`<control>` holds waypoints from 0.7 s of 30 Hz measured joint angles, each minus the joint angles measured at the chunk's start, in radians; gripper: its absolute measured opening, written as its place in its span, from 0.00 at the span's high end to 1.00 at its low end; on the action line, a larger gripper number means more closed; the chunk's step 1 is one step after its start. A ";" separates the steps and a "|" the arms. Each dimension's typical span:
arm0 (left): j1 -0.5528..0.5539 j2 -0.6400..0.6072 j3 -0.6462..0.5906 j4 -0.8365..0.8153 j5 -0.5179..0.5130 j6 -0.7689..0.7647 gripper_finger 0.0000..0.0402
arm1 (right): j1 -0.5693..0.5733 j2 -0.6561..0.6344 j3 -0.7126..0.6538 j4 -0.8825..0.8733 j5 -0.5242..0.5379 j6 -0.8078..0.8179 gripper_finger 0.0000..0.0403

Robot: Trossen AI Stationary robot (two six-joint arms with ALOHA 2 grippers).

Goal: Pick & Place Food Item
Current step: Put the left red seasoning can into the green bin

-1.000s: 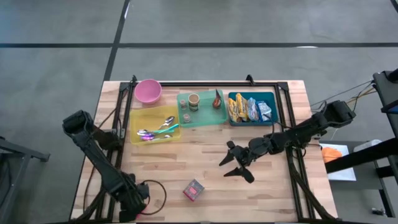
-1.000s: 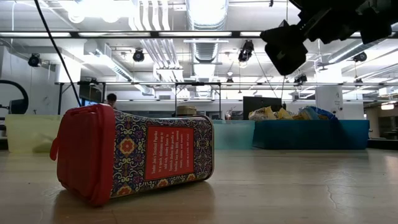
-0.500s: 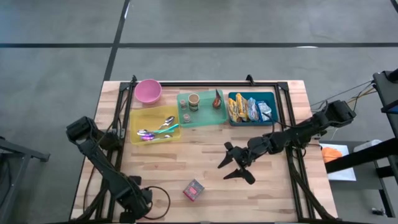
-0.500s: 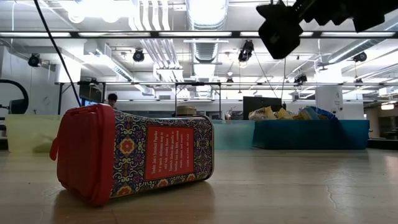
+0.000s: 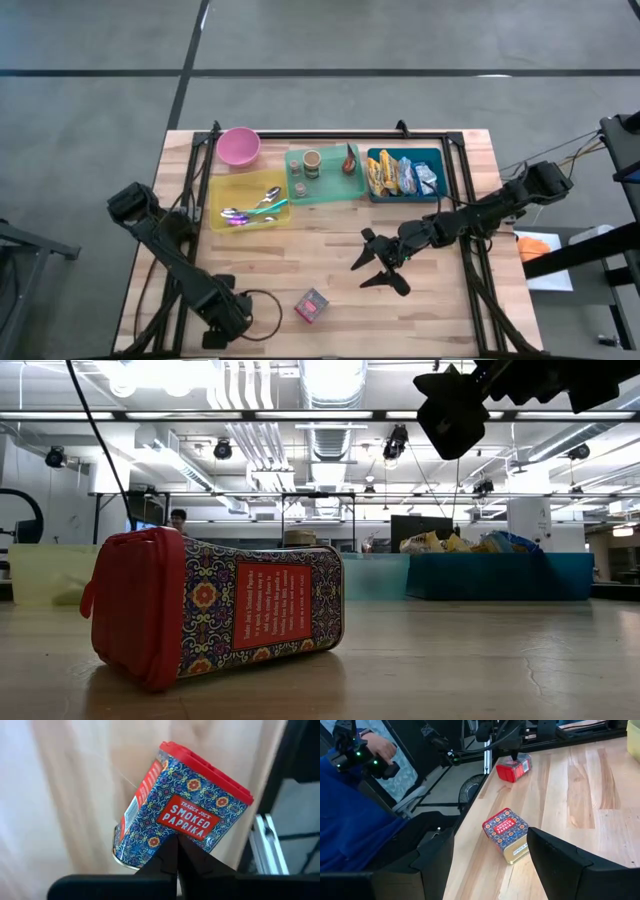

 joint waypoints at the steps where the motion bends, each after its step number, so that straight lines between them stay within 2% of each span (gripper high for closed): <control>1: 0.011 0.000 0.001 -0.005 -0.007 0.013 0.99 | 0.000 0.000 0.000 0.000 0.000 0.001 0.38; 8: 0.089 -0.004 0.006 -0.059 -0.073 0.124 1.00 | 0.000 0.000 0.000 0.000 0.000 0.000 0.38; 14: 0.164 -0.040 -0.002 -0.063 -0.183 0.162 1.00 | 0.000 0.000 0.000 0.000 0.000 -0.002 0.38; 21: 0.169 -0.105 -0.009 -0.059 -0.210 0.159 1.00 | 0.000 0.000 0.000 0.000 0.001 -0.002 0.38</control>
